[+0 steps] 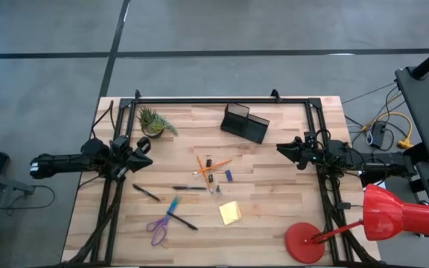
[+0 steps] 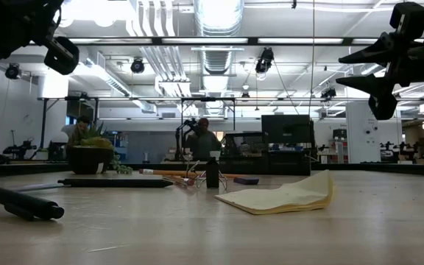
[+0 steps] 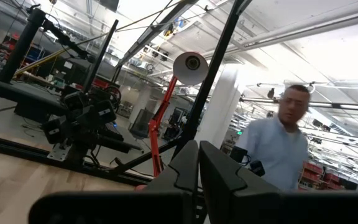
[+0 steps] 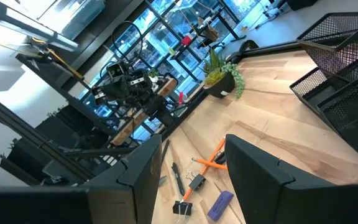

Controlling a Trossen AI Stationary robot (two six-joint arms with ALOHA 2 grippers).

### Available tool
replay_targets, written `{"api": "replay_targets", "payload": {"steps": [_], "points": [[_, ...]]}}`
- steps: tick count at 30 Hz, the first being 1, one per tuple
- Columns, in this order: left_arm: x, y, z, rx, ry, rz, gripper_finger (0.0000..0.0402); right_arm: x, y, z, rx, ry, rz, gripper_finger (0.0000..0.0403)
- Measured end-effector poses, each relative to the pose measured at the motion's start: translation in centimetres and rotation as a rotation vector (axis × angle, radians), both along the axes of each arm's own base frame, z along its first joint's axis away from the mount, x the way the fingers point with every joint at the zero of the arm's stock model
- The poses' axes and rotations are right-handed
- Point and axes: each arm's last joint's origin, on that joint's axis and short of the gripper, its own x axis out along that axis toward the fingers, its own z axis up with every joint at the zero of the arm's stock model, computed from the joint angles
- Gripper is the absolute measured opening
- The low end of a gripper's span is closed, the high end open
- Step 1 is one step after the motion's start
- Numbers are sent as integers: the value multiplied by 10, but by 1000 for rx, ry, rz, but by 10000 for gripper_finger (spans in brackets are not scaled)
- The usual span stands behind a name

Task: Pick and place office supplies into organizer
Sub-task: Put the yellow sticky note into the black desk organizer

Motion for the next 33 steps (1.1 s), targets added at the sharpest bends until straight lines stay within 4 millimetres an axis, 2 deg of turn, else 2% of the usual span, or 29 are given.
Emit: {"api": "replay_targets", "payload": {"steps": [4,7,11,19,23,27,29,33], "points": [[0,0,0,0,0,0,0,0,0,0,0,-1,-3,166],[0,0,0,0,0,0,0,-1,-4,0,11,-5,-135,166],[0,0,0,0,0,0,0,-2,-6,1,167,-64,-218,166],[0,0,0,0,0,0,0,-3,-8,4,274,-152,-295,166],[0,0,0,0,0,0,0,-3,-9,19,227,-278,-302,166],[0,0,0,0,0,0,0,4,-4,31,145,-353,-159,166],[0,0,0,0,0,0,0,12,0,39,150,-313,-117,166],[0,0,0,0,0,0,0,43,12,65,140,-93,-95,166]]}}
